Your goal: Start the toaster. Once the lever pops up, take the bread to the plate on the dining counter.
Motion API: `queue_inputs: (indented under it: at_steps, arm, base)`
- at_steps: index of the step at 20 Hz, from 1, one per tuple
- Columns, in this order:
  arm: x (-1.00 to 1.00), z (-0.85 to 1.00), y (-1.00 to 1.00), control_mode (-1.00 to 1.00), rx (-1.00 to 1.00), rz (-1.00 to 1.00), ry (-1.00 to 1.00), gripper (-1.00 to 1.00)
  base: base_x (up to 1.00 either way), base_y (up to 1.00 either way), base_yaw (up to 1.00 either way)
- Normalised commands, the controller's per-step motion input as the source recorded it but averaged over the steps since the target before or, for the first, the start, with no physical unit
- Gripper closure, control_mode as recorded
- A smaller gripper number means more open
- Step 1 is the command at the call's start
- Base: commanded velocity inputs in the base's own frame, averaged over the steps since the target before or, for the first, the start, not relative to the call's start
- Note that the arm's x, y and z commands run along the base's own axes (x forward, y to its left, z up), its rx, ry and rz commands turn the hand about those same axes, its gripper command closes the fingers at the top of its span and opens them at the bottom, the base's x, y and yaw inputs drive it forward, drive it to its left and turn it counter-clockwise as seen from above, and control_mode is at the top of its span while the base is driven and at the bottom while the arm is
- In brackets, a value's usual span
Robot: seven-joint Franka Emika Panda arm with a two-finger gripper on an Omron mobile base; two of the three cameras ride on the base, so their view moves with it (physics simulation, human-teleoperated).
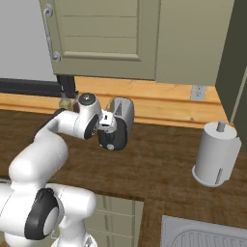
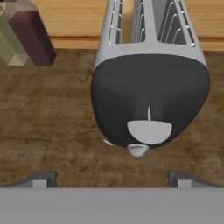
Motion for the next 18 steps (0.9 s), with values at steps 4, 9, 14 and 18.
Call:
queue_inputs:
  at_steps: [4,9,14,18]
  arm:
    - [0.25,-0.21,0.0,-1.0,0.0,0.0,0.01,-1.0]
    - [0.17,-0.2,0.0,-1.0,0.0,0.0,0.0,-1.0]
    - [0.17,-0.24,0.0,-1.0,0.0,0.0,0.0,-1.0]
    - [0.15,-0.27,0.0,-1.0,0.0,0.01,0.0,-1.0]
  base:
    - [0.0,0.0,0.0]
    - [0.0,0.0,0.0]
    - [0.0,0.0,0.0]
    - [0.0,0.0,0.0]
